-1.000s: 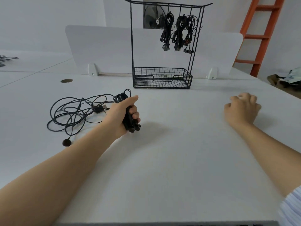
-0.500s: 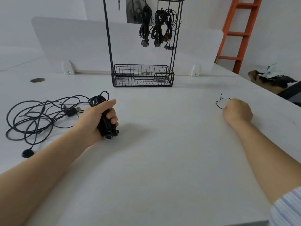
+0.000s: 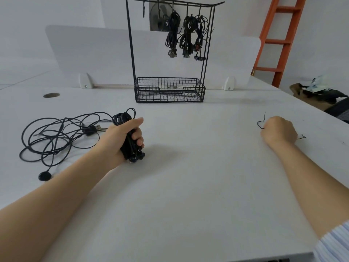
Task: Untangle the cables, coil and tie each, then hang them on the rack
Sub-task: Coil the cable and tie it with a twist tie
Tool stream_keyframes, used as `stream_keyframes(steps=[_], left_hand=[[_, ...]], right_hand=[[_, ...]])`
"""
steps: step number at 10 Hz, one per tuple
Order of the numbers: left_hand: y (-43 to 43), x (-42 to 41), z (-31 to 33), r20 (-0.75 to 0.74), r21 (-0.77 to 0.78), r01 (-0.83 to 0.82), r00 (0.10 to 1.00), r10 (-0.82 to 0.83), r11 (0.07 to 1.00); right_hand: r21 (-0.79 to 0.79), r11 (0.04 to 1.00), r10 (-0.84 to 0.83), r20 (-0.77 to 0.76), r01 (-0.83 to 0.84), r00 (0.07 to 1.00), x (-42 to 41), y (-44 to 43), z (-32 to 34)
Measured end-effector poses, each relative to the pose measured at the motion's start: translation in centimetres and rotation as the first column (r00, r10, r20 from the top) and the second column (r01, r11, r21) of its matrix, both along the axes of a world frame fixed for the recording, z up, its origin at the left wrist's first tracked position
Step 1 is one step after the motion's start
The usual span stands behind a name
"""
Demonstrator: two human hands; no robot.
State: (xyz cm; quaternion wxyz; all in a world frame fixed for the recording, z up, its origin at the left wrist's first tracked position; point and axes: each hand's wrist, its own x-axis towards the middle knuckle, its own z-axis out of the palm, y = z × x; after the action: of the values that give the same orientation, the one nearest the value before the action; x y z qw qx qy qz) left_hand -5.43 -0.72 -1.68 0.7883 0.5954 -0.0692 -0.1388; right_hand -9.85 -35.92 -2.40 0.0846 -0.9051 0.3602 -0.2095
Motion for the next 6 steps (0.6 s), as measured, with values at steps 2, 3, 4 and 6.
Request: stream_keyframes(steps=[2,3,4,6], left_hand=[[0.0,0.0,0.0,0.015,0.011,0.004,1.000,-0.004,1.000],[0.0,0.0,0.0,0.016,0.013,0.006,1.000,-0.006,1.000],[0.0,0.0,0.0,0.017,0.014,0.009,1.000,-0.009,1.000],[0.0,0.0,0.0,0.017,0.017,0.018,1.000,-0.018,1.000]], right_hand=[[-0.023,1.000,0.021,0.060,-0.019,0.998,0.1,0.1,0.1],[-0.038,0.997,0.066,0.060,-0.064,0.996,0.4,0.4,0.0],[-0.079,0.992,0.098,0.050,-0.094,0.994,0.7,0.8,-0.1],[-0.272,0.952,0.172,0.106,-0.137,0.979,0.7,1.3,-0.6]])
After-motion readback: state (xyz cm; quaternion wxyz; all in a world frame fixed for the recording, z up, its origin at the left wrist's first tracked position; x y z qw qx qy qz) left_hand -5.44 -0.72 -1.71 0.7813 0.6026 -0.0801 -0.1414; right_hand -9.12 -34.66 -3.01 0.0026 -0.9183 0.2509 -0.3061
